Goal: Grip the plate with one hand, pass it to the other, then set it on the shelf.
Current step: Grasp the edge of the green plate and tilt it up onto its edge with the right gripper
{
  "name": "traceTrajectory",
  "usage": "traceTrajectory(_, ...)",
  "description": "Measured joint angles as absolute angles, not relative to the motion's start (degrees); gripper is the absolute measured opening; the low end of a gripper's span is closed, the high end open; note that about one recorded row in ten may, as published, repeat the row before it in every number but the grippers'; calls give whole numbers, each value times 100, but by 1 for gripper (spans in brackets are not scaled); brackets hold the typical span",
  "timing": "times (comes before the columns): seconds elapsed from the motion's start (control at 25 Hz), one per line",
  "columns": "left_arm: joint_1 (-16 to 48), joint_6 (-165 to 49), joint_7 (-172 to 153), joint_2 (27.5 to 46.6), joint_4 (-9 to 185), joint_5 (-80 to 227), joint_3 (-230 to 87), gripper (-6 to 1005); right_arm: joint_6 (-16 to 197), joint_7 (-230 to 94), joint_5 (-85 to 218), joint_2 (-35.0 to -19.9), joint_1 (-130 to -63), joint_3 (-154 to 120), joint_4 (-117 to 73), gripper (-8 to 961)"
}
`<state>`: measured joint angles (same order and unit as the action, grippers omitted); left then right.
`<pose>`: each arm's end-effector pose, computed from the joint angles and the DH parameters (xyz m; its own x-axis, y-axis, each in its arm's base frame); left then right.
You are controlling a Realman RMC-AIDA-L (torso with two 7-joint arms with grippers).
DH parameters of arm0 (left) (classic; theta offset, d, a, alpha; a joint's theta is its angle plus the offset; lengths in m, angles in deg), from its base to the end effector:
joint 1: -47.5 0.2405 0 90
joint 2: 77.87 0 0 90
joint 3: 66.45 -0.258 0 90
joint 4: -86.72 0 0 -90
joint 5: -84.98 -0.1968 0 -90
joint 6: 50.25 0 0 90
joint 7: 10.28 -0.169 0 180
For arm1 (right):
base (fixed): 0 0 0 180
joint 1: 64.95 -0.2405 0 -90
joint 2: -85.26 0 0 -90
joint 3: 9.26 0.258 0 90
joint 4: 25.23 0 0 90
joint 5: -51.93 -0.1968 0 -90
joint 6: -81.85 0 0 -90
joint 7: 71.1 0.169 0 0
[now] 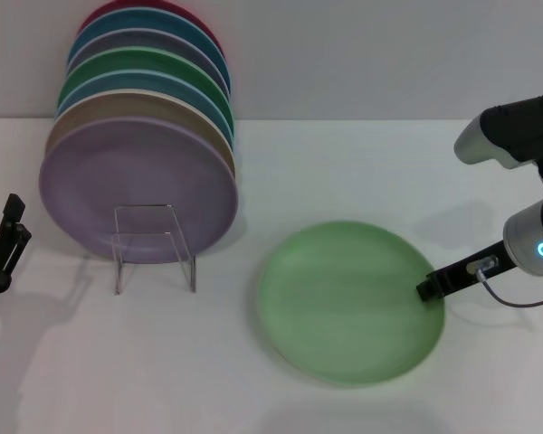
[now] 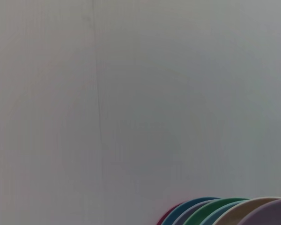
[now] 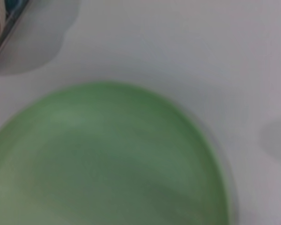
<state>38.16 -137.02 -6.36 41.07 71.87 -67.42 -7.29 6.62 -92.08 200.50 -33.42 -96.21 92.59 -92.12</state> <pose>-0.3116 0.2636 0.0079 0.7158 -0.2796 0.6399 0.6145 -0.1831 -0.7674 0.2467 0.3602 -0.0333 0.5119 -0.8587 -0.0234 -0.7461 -0.4309 -0.5076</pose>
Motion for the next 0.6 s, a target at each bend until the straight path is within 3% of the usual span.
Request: traceTrajectory(0.6,3826,-13709,-624,4113,7187,-6715,-730,794,708,-9365,20028,-3366,-9402,9262,-9525,35)
